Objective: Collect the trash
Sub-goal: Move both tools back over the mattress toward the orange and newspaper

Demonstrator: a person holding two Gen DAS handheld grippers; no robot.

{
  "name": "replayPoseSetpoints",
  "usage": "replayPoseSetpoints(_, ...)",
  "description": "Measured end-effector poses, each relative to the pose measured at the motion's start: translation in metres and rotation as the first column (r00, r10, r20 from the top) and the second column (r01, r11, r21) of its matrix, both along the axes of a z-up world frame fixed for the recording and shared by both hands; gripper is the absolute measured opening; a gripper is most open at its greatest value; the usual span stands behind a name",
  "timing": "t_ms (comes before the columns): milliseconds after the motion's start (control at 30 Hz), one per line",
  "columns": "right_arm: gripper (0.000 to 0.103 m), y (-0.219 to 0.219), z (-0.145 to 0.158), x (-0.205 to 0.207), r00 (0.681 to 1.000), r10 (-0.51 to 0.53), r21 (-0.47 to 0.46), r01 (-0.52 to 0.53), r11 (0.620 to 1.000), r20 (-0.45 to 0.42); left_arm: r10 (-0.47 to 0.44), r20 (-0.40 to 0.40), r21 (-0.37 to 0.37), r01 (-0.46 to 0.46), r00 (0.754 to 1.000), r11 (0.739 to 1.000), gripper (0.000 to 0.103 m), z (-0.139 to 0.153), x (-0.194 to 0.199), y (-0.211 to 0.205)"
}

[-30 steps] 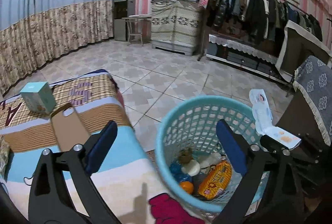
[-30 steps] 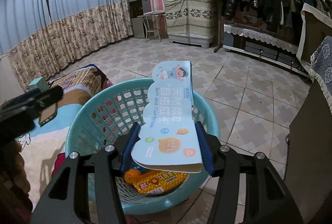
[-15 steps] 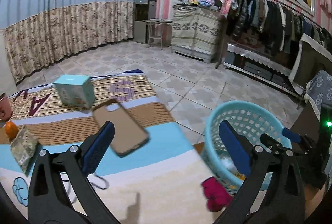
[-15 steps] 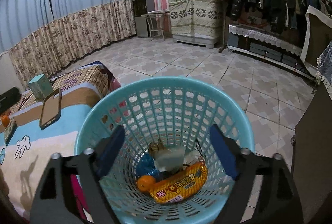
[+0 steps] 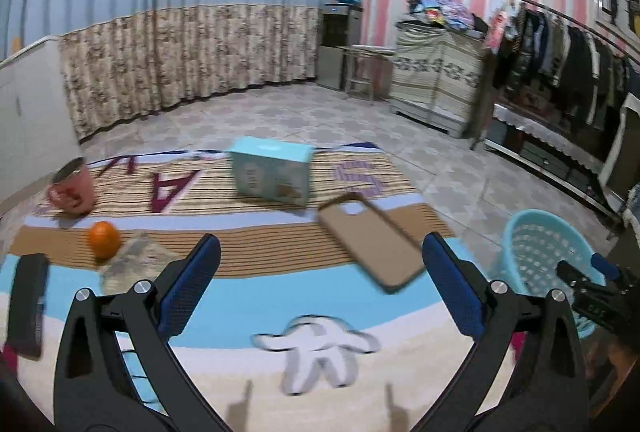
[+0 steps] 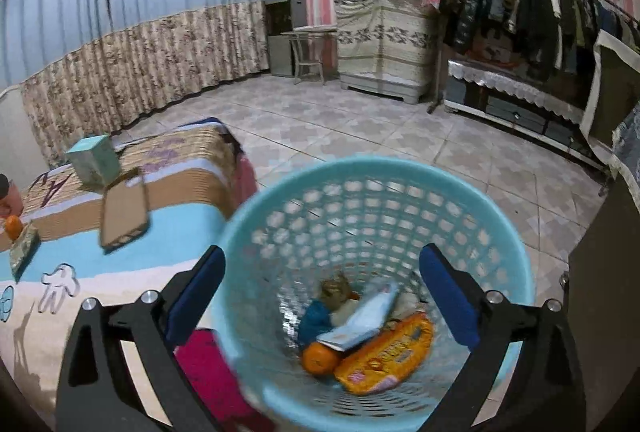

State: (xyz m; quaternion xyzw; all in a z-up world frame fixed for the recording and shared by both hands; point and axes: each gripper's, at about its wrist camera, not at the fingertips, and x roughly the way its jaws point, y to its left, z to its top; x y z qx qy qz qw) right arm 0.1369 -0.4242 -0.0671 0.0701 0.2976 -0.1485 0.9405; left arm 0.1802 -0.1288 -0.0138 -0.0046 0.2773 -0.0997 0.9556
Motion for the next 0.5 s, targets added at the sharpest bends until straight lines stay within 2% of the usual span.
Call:
replayPoseSetpoints(333, 0.096, 0.082, 0.011, 0.032, 0.993, 0.119, 0.018, -0.120, 0.993, 0.006, 0.159, 0.005, 0.067, -0.159, 0.987, 0.985, 0.098, 0.008, 0.008, 0.109)
replayPoseSetpoints(500, 0.096, 0.125, 0.013, 0.045, 0.983, 0.181, -0.008, -0.181, 0.983, -0.012, 0.235, -0.001, 0.062, -0.235, 0.972, 0.970, 0.098, 0.004, 0.013, 0.159)
